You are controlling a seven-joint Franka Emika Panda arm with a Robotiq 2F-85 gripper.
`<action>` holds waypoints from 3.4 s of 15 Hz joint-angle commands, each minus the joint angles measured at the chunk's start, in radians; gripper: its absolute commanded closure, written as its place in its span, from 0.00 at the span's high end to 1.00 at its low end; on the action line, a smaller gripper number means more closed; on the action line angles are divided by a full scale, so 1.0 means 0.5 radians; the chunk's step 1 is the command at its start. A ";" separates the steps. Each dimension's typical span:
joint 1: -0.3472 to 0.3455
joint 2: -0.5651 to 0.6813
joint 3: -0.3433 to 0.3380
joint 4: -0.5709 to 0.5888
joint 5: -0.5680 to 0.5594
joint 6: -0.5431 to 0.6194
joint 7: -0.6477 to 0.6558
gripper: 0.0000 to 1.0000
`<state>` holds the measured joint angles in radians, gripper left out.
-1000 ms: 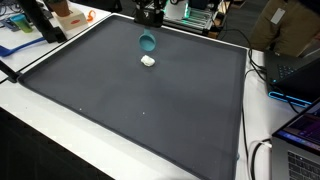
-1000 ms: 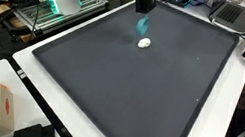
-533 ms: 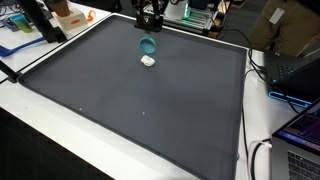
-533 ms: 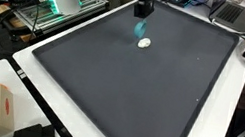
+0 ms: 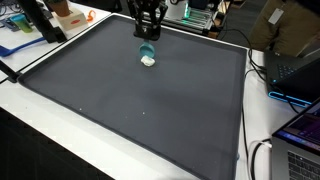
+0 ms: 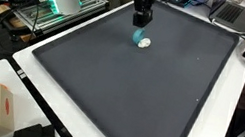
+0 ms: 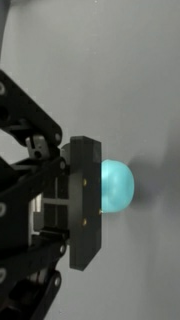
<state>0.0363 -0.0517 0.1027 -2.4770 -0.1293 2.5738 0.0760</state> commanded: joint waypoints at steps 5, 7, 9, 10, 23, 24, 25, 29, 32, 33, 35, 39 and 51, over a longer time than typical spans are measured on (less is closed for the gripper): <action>0.018 0.138 -0.037 0.071 0.008 0.089 0.011 0.22; 0.015 0.071 -0.039 0.103 -0.075 -0.191 0.030 0.22; 0.027 -0.006 -0.034 0.154 -0.031 -0.514 -0.056 0.22; 0.028 -0.031 -0.035 0.179 0.000 -0.603 -0.093 0.22; 0.040 -0.003 -0.026 0.140 0.044 -0.094 -0.068 0.22; 0.052 -0.025 -0.028 0.171 0.100 -0.136 -0.122 0.22; 0.053 -0.009 -0.028 0.172 0.096 -0.136 -0.119 0.47; 0.044 0.052 -0.029 0.164 0.025 -0.069 -0.063 0.22; 0.045 0.113 -0.033 0.168 -0.005 -0.116 -0.052 0.22; 0.044 0.125 -0.034 0.171 -0.016 -0.129 -0.038 0.22; 0.041 0.150 -0.037 0.173 -0.040 -0.180 0.003 0.22; 0.040 0.211 -0.040 0.206 -0.071 -0.366 0.107 0.22; 0.045 0.377 -0.065 0.275 -0.070 -0.382 0.220 0.22</action>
<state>0.0583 0.0384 0.0887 -2.3101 -0.1354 2.4047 0.1560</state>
